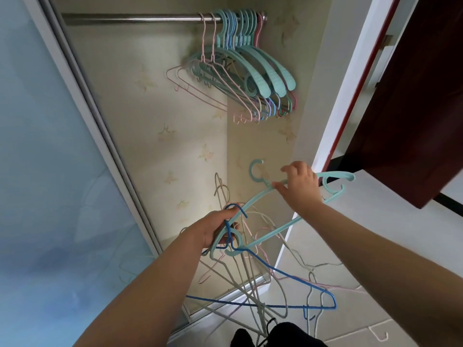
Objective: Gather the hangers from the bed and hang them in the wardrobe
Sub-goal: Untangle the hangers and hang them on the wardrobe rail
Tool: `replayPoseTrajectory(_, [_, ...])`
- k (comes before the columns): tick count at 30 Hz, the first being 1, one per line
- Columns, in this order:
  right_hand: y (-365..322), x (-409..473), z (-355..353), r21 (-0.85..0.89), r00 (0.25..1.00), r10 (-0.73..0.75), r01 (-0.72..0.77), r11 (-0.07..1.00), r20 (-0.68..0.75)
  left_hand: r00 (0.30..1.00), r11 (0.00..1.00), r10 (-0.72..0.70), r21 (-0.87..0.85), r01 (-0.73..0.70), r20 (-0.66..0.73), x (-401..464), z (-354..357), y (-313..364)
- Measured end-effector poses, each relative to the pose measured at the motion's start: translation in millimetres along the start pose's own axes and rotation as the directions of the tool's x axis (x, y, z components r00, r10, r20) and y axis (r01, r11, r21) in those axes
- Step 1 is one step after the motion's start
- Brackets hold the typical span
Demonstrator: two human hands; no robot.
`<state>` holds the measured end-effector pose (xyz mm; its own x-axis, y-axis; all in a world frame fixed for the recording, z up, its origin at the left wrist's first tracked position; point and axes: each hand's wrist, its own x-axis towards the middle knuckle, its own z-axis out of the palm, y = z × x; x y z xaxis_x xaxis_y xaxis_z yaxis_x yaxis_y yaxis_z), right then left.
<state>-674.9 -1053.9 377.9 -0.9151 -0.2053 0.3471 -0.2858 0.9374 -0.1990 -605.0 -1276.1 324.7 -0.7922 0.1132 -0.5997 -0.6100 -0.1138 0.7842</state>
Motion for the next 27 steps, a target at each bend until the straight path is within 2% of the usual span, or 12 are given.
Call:
replayPoseTrajectory(1, [-11.8,-11.1,0.1,0.075,0.996,-0.025,0.031,0.997,-0.083,1.000,1.000,-0.002,-0.016,0.002,-0.015,1.0,1.5,-0.1])
replayPoseTrajectory(2, [-24.1,-23.8,0.1,0.154,0.994,-0.055,0.070,0.986,-0.095,0.999,0.999,-0.002,-0.035,0.001,-0.032,1.5,3.0,0.0])
replayPoseTrajectory(3, [-35.9,-37.3,1.7,0.205,0.995,-0.099,0.103,0.973,-0.030,0.999,0.998,-0.003,-0.059,0.000,-0.048,2.0,4.2,0.4])
replayPoseTrajectory(5, [-57.0,-64.1,13.5,0.162,0.958,-0.187,0.153,0.975,0.219,0.999,0.992,-0.008,-0.123,0.001,-0.054,3.3,5.2,1.2])
replayPoseTrajectory(6, [-64.6,-75.1,21.5,0.118,0.938,-0.205,0.178,0.977,0.280,0.999,0.987,-0.013,-0.158,0.007,-0.036,4.3,5.3,1.7])
replayPoseTrajectory(8, [-73.5,-86.1,35.5,0.043,0.953,-0.200,0.195,0.980,0.228,1.000,0.982,-0.016,-0.188,0.018,0.013,4.4,7.2,2.2])
replayPoseTrajectory(10, [-80.6,-86.9,40.0,-0.005,0.968,-0.156,0.160,0.987,0.196,0.999,0.989,-0.001,-0.150,0.006,0.033,3.6,9.7,2.0])
replayPoseTrajectory(12, [-83.0,-84.0,39.2,0.035,0.964,-0.110,0.105,0.994,0.242,0.999,0.989,0.024,-0.144,-0.017,0.048,-0.2,12.6,1.6])
replayPoseTrajectory(14, [-83.4,-82.9,39.0,0.093,0.957,-0.074,0.050,0.994,0.279,0.997,0.986,0.036,-0.165,-0.023,0.071,-2.3,14.7,0.5])
replayPoseTrajectory(20, [-77.2,-81.6,32.7,0.210,0.962,0.068,-0.127,0.969,0.266,0.987,0.955,0.088,-0.293,-0.045,0.135,-3.4,18.5,-8.6])
replayPoseTrajectory(23, [-74.2,-84.4,30.9,0.304,0.953,0.082,-0.174,0.937,0.292,0.986,0.953,0.098,-0.297,-0.054,0.134,-2.3,15.2,-10.5])
replayPoseTrajectory(27, [-72.9,-88.5,28.0,0.398,0.949,0.007,-0.139,0.907,0.314,0.997,0.969,0.066,-0.242,-0.052,0.051,-5.0,18.4,-8.3])
